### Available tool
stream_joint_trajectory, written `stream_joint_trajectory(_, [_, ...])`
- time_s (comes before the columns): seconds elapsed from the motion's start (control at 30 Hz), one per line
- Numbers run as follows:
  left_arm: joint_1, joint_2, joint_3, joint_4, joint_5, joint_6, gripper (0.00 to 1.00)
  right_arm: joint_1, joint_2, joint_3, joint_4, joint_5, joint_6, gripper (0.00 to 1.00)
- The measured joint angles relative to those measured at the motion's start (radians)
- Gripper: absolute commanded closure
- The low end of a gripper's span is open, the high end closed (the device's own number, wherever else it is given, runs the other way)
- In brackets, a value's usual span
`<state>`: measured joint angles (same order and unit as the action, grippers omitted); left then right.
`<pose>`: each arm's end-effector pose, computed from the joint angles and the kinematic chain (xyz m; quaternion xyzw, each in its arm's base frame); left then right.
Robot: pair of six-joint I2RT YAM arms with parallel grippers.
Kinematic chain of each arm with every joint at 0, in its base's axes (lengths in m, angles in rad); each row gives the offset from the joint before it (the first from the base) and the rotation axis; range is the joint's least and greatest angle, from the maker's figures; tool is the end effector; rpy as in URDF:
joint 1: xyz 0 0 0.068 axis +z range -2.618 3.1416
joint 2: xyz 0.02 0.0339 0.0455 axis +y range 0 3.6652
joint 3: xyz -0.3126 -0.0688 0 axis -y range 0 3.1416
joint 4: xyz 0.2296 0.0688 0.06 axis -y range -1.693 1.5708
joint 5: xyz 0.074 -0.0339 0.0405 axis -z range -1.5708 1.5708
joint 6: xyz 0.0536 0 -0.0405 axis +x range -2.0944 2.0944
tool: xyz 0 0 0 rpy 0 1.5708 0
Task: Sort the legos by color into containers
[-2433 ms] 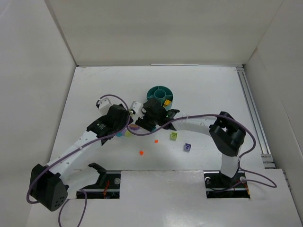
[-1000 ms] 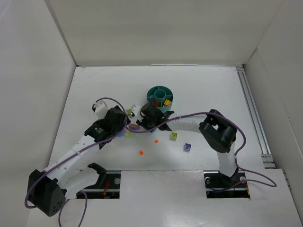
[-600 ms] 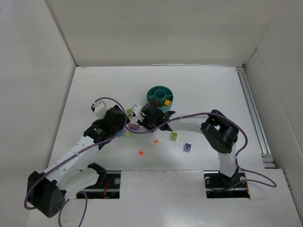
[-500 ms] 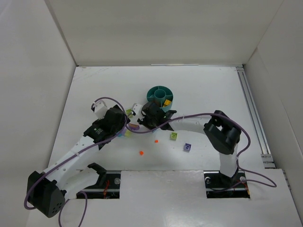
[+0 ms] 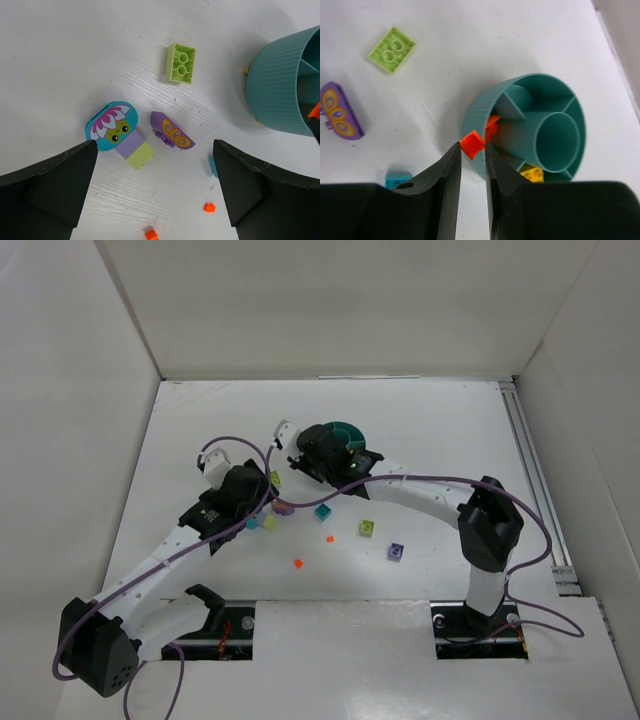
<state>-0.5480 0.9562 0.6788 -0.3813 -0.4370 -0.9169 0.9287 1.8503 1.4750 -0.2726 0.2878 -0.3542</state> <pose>0.1603 -0.0712 0.2887 -0.2546 0.8441 -0.1428 0.4498 0.2768 0.3447 0.3100 -0.4791 0.7482 0.0017 0.4590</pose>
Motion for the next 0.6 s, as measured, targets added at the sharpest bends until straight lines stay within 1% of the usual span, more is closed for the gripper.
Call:
stream_joint_trajectory(0.13, [0.0, 0.005, 0.0, 0.006, 0.005, 0.017, 0.0, -0.009, 0.03, 0.062, -0.032, 0.066, -0.022, 0.89])
stream_joint_trajectory(0.3, [0.0, 0.023, 0.0, 0.016, 0.015, 0.033, 0.0, -0.045, 0.08, 0.107, -0.059, 0.09, -0.038, 0.89])
stream_joint_trajectory(0.4, [0.0, 0.04, 0.0, 0.018, 0.019, 0.04, 0.0, -0.067, 0.097, 0.113, -0.078, 0.098, -0.046, 0.85])
stream_joint_trajectory(0.43, [0.0, 0.045, 0.0, 0.018, 0.02, 0.042, 0.0, -0.074, 0.101, 0.116, -0.086, 0.099, -0.049, 0.81])
stream_joint_trajectory(0.53, [0.0, 0.057, 0.0, 0.019, 0.026, 0.047, 0.0, -0.087, 0.112, 0.131, -0.1, 0.1, -0.055, 0.75])
stream_joint_trajectory(0.57, [0.0, 0.061, 0.0, 0.019, 0.027, 0.048, 0.0, -0.089, 0.113, 0.135, -0.104, 0.1, -0.058, 0.7])
stream_joint_trajectory(0.6, [0.0, 0.064, 0.0, 0.019, 0.031, 0.049, 0.0, -0.09, 0.114, 0.138, -0.106, 0.1, -0.059, 0.67])
